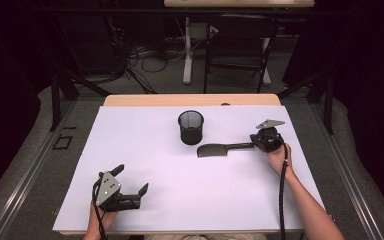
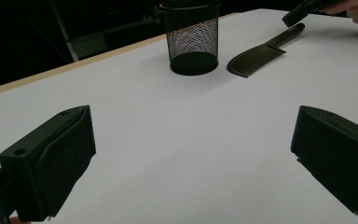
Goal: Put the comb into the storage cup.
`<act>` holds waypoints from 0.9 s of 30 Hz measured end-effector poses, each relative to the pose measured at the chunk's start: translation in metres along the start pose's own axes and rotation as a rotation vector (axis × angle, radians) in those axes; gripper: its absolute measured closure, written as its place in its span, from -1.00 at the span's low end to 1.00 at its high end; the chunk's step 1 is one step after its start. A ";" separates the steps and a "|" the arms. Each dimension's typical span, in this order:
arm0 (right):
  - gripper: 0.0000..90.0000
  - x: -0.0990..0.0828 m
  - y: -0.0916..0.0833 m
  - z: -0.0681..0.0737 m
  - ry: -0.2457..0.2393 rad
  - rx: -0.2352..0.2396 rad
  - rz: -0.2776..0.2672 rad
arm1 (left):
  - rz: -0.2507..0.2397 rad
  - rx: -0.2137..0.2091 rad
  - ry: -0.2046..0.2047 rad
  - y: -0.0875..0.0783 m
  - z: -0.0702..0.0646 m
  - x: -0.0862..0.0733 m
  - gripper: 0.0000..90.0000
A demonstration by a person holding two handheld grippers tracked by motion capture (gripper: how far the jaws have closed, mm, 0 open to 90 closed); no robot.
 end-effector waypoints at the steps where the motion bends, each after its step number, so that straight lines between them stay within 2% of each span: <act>1: 1.00 -0.001 0.000 0.000 -0.004 0.003 0.003 | 0.000 0.001 0.001 0.000 0.000 0.000 -1.00; 27: 1.00 -0.009 -0.005 0.004 -0.001 0.048 0.105 | 0.001 0.006 -0.002 -0.001 0.001 0.000 -1.00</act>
Point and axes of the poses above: each handheld gripper's, and its own axes: y roughly forward along the jaws, x roughly out of its top, z roughly to its left, the point moved 6 cm from there along y, roughly forward along the jaws, and after that the axes turned 14 degrees about -z, right-handed, at the moved point
